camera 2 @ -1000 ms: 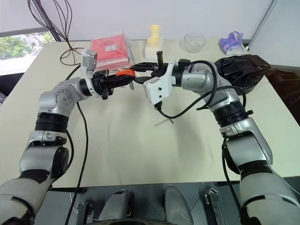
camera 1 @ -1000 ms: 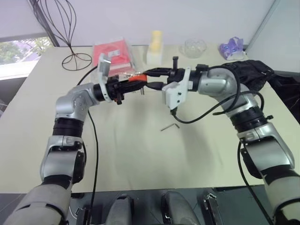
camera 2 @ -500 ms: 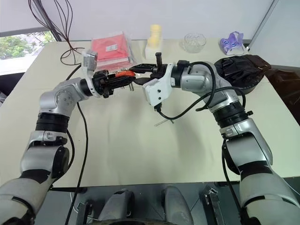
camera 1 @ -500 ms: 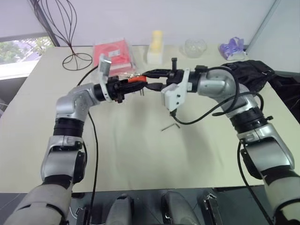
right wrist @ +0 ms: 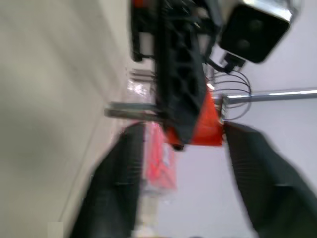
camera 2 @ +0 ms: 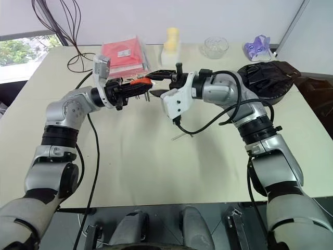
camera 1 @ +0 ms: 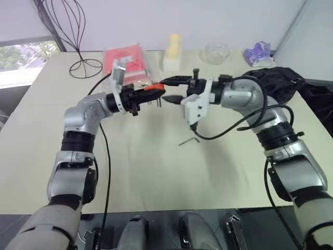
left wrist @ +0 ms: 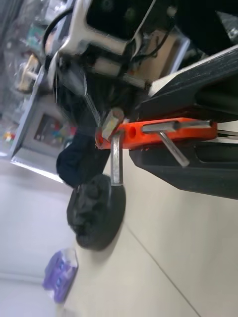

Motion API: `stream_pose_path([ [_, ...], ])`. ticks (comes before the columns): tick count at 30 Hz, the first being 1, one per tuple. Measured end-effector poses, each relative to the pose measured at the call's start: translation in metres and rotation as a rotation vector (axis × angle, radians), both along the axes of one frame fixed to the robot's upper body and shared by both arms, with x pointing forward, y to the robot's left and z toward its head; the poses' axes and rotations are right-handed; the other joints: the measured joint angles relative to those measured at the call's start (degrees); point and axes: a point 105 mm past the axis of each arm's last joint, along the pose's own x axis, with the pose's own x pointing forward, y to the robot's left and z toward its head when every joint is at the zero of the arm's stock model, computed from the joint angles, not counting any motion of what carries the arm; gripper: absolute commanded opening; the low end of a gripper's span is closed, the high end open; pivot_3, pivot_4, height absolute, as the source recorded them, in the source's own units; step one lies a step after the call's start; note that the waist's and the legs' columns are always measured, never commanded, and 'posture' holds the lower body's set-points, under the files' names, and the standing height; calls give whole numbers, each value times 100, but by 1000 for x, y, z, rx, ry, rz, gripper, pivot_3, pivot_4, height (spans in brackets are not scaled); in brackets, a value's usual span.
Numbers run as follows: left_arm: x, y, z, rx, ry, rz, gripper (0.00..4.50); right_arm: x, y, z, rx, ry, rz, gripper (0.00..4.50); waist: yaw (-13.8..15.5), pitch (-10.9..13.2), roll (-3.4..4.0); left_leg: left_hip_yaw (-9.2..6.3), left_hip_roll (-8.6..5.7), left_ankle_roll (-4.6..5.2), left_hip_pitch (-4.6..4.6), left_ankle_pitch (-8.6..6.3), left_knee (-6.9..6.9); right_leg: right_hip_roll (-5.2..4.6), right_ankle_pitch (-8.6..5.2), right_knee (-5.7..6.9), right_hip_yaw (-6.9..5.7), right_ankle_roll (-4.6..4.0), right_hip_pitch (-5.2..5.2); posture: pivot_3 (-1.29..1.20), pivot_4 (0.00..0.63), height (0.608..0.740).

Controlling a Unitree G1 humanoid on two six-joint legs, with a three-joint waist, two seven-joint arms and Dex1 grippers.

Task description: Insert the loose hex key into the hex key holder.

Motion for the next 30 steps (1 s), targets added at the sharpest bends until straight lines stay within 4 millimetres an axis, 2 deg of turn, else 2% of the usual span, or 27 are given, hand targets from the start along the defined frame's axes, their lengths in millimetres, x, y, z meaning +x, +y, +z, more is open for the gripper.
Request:
stream_pose_path([
  [1, 1, 1, 0, 1, 1, 5, 0, 0, -1, -3, -8, 9, -5, 4458, 5, 1, 1, 1, 0, 0, 0, 0, 0, -1, 0, 2, 0, 0, -1, 0, 150, 740],
  [5, 1, 4, -1, 15, -2, 17, 0, 1, -9, -8, -39, 13, -33, 4458, 9, 1, 1, 0, -1, 0, 0, 0, 1, -2, 0, 2, 0, 0, -1, 0, 150, 740],
  [7, 0, 9, -1, 48, -27, 35, 0, 4, -21, -20, -56, 77, -102, 4458, 14, 0, 0, -2, -1, 0, 0, 0, 1, -1, 0, 1, -1, 0, 1, 0, 150, 740],
  [10, -1, 22, -8, 133, -79, 87, 0, 4, -38, -40, 83, 368, -282, 4458, 26, 1, 1, -7, 1, 0, -2, 0, 2, -4, 0, 5, 1, 0, 0, 0, 150, 740],
  [13, -5, 25, -20, 175, -85, 101, 0, -12, -37, -27, 379, 798, -394, 4458, 13, 2, 4, -20, 9, -2, -6, 1, 7, -8, 0, 29, 5, -1, -13, 0, 150, 740],
  [16, -13, 29, -25, 208, -103, 104, 0, -40, -33, -14, 475, 1070, -436, 4458, 17, 2, 4, -24, 7, 9, -4, -5, 3, -8, -1, 25, 5, -1, -13, 0, 150, 740],
  [18, -18, 31, -27, 225, -113, 114, 0, -53, -30, -18, 508, 1248, -489, 4458, 26, 1, 4, -26, 4, 25, -2, -14, 3, -8, -1, 27, 5, -2, -13, 0, 150, 740],
  [20, -22, 29, -29, 236, -126, 123, 0, -62, -26, -29, 537, 1405, -542, 4458, 43, 0, 3, -27, 3, 26, -3, -15, 4, -7, -1, 28, 5, -2, -13, 0, 150, 740],
  [21, -24, 28, -31, 240, -129, 129, 0, -65, -26, -41, 547, 1476, -585, 4458, 52, 0, 4, -24, -1, 26, -4, -15, 4, -10, -1, 27, 5, -2, -13, 0, 150, 740],
  [25, -27, 26, -37, 248, -127, 172, 0, -66, -35, -76, 624, 1641, -690, 4458, 123, 0, 2, -17, -8, 28, -6, -16, 4, -18, -2, 26, 6, 0, -14, 0, 150, 740],
  [30, -29, 21, -45, 237, -101, 211, 0, -65, -37, -91, 658, 1671, -758, 4458, 140, -1, 2, -15, -6, 29, -7, -16, 5, -11, -2, 26, 7, 0, -18, 0, 150, 740],
])
